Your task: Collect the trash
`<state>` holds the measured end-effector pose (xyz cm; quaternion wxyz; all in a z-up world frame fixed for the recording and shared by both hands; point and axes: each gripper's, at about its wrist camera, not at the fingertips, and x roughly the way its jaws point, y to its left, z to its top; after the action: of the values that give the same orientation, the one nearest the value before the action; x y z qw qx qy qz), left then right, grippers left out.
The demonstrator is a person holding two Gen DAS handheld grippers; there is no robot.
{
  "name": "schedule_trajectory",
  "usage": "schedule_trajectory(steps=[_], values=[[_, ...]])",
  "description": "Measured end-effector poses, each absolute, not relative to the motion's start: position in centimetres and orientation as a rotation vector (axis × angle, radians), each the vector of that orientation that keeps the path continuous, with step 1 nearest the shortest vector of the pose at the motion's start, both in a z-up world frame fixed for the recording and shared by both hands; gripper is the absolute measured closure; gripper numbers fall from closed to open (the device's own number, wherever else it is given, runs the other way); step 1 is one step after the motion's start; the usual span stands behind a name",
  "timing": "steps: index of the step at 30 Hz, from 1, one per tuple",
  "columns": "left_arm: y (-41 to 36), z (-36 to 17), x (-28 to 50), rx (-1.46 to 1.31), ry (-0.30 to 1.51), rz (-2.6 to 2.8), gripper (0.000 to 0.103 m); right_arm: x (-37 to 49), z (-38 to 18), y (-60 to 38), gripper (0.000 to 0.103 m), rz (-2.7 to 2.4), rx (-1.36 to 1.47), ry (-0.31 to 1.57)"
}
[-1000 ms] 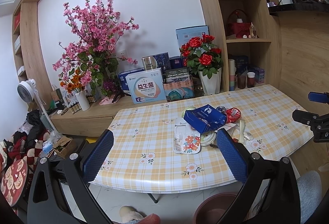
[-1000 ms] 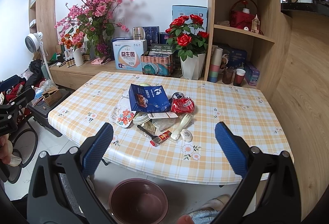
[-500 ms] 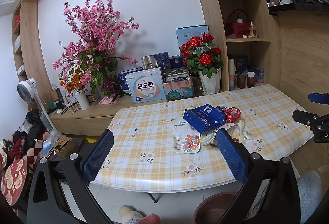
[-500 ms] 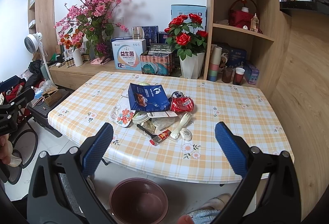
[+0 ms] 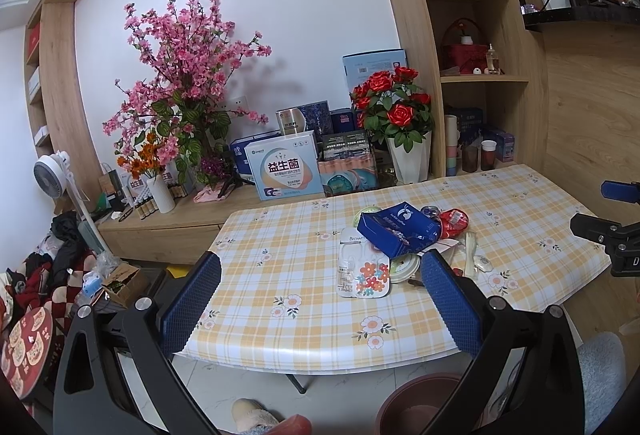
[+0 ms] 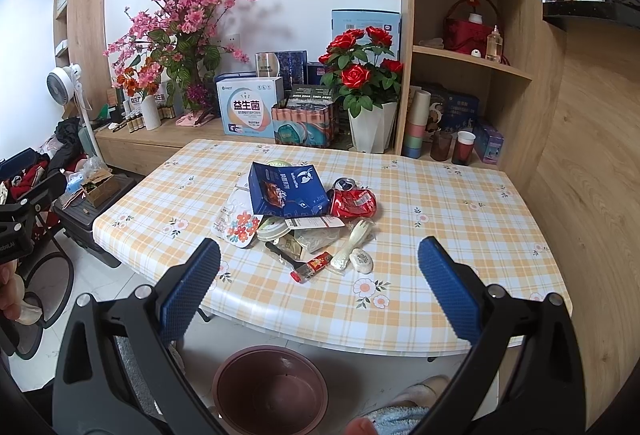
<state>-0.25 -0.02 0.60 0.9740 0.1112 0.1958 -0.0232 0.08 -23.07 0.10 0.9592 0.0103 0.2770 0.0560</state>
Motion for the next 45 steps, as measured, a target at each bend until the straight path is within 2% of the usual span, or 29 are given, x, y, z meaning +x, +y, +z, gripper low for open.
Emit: schedule_trajectory(steps=[12, 27, 38, 45], values=[[0.6, -1.3, 1.2, 0.217, 0.429, -0.077, 0.005, 0.6, -0.6, -23.9, 0.005, 0.119, 0.043, 0.532], [0.1, -6.4, 8.5, 0.163, 0.571, -0.117, 0.005, 7.2, -7.7, -24.3, 0.005, 0.074, -0.004, 0.575], [-1.1, -10.2, 15.8, 0.064, 0.690, -0.119, 0.005, 12.7, -13.9, -25.2, 0.006, 0.039, 0.011, 0.675], [-3.7, -13.0, 21.8, 0.013, 0.780, -0.166, 0.011, 16.4, -17.4, -26.0, 0.006, 0.054, 0.041, 0.754]])
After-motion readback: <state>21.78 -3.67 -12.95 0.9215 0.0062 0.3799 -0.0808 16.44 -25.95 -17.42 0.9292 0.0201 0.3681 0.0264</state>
